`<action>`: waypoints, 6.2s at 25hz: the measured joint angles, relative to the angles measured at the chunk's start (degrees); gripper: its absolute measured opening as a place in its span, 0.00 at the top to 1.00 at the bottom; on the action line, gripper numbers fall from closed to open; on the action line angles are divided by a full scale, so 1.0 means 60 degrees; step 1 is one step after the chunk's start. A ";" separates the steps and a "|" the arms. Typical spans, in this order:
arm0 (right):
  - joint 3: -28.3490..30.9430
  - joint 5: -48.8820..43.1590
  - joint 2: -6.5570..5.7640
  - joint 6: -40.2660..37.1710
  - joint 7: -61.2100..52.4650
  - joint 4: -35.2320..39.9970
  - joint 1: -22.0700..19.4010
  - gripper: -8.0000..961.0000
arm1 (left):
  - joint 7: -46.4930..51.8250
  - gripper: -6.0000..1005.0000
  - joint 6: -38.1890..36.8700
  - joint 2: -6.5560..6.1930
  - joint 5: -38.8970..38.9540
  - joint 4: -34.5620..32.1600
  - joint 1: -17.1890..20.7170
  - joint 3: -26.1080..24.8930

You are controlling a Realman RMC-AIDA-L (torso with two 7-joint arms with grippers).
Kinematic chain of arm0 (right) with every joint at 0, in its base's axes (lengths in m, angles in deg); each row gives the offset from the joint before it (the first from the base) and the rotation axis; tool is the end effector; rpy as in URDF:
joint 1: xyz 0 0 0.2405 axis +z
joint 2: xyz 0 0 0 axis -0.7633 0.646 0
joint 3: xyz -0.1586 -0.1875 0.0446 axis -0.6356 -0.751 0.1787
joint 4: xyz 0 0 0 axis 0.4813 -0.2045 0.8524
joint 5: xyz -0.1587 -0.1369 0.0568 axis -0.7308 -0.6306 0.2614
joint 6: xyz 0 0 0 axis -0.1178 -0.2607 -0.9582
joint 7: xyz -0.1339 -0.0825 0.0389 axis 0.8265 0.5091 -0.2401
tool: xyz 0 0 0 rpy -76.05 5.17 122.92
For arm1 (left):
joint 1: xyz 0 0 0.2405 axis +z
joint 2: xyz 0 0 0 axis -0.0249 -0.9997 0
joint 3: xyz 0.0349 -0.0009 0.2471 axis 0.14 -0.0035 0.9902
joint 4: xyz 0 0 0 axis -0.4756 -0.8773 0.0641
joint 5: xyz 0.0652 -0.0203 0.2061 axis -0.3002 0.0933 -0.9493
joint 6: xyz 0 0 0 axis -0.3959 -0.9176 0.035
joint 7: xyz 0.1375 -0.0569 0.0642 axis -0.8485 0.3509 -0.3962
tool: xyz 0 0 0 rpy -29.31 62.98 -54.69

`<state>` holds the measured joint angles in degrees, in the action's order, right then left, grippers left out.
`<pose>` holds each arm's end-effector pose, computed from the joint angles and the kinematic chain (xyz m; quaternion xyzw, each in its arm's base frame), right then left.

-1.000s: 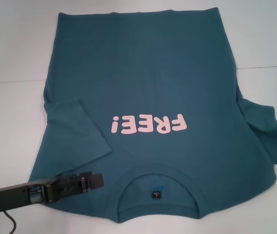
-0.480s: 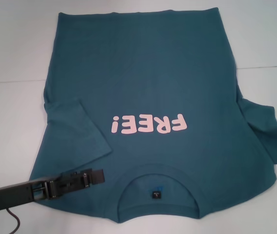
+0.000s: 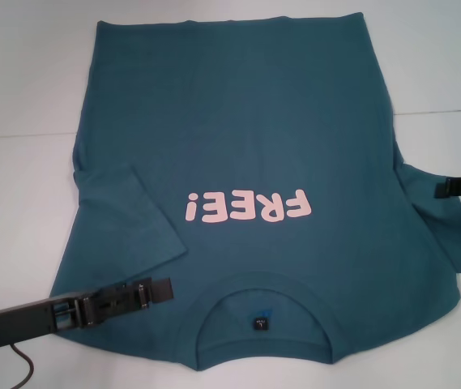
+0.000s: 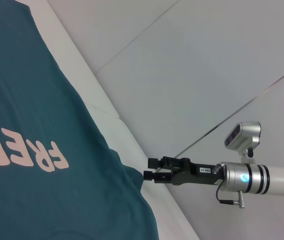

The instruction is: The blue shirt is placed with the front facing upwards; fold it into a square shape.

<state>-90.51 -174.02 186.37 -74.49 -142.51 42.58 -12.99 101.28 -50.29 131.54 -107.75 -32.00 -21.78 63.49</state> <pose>0.3542 0.4058 0.0849 -0.6865 0.6511 0.1271 0.2977 -0.2563 0.2936 -0.0144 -0.8106 -0.4895 -0.3214 0.0086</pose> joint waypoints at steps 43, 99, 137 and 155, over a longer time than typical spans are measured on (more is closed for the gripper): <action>-0.0691 0.0025 0.0134 0.0845 -0.0334 -0.0485 0.0279 0.51 | -0.0117 0.16 0.0150 0.0000 0.0034 0.0233 -0.0014 -0.0003; -0.0239 0.0751 -0.0082 -0.0014 -0.1214 0.1886 0.0273 0.99 | -0.0117 0.16 0.0142 0.0029 0.0033 0.0369 0.0135 -0.0249; -0.2144 -0.0132 0.0492 0.0090 -0.1765 0.0880 0.1544 0.94 | -0.0123 0.16 0.0283 0.0020 0.0081 0.0494 0.0149 -0.0732; -0.1730 -0.0073 -0.0018 -0.1487 -0.0530 0.2285 0.0762 0.30 | -0.0146 0.16 0.0271 0.0029 0.0077 0.0540 0.0220 -0.0867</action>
<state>-100.89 -174.47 186.26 -83.41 -145.69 56.29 -8.41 100.40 -48.67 131.71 -107.29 -28.76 -20.46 58.29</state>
